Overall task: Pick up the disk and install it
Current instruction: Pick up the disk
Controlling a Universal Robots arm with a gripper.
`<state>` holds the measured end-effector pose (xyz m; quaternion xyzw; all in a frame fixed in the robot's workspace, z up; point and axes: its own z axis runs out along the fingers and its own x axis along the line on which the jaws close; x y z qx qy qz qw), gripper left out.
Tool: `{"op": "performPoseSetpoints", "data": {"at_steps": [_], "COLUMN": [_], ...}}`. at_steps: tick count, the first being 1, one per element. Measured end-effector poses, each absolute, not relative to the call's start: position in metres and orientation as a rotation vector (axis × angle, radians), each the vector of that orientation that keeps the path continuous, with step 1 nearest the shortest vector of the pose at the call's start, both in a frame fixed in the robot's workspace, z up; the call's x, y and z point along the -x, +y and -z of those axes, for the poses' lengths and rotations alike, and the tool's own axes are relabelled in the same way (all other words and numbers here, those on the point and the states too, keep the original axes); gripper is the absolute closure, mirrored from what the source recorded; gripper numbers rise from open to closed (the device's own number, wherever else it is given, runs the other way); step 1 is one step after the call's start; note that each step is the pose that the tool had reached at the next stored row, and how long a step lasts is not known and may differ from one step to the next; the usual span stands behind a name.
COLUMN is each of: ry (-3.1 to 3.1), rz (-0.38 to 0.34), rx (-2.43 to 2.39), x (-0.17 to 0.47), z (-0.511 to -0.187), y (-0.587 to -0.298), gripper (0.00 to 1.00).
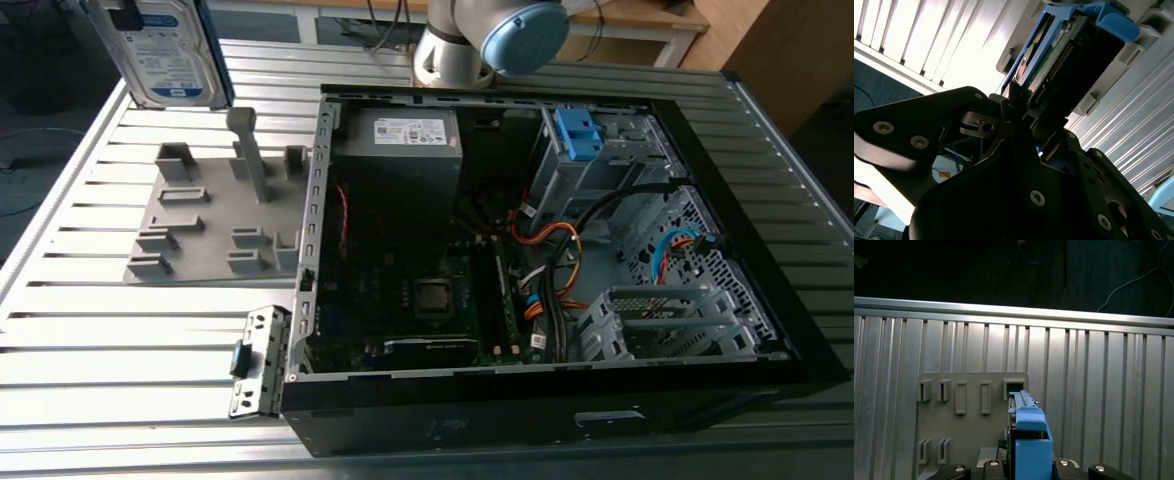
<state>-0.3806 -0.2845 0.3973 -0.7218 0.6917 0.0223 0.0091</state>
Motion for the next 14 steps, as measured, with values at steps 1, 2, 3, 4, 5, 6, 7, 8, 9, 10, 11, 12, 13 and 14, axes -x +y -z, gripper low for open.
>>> {"op": "performPoseSetpoints", "data": {"at_steps": [1, 2, 3, 4, 5, 6, 7, 8, 9, 10, 11, 12, 13, 14], "ry": [2.161, 2.161, 2.161, 2.161, 2.161, 2.161, 2.161, 2.161, 2.161, 2.161, 2.161, 2.161, 2.161, 2.161], "rz": [-0.070, -0.070, -0.070, -0.070, -0.070, -0.070, -0.070, -0.070, -0.070, -0.070, -0.070, -0.070, -0.070, -0.070], "rx": [2.255, 2.255, 2.255, 2.255, 2.255, 2.255, 2.255, 2.255, 2.254, 2.254, 2.255, 2.255, 2.255, 2.255], "x": [0.381, 0.381, 0.381, 0.381, 0.381, 0.381, 0.381, 0.381, 0.381, 0.381, 0.381, 0.381, 0.381, 0.381], "z": [-0.398, -0.399, -0.400, -0.401, -0.402, -0.402, -0.403, -0.404, -0.405, -0.406, -0.406, -0.407, -0.408, -0.409], "y": [-0.285, -0.285, -0.285, -0.285, -0.285, -0.285, -0.285, -0.285, -0.285, -0.285, -0.285, -0.285, -0.285, -0.285], "gripper": [0.64, 0.64, 0.64, 0.64, 0.64, 0.64, 0.64, 0.64, 0.64, 0.64, 0.64, 0.64, 0.64, 0.64]}}
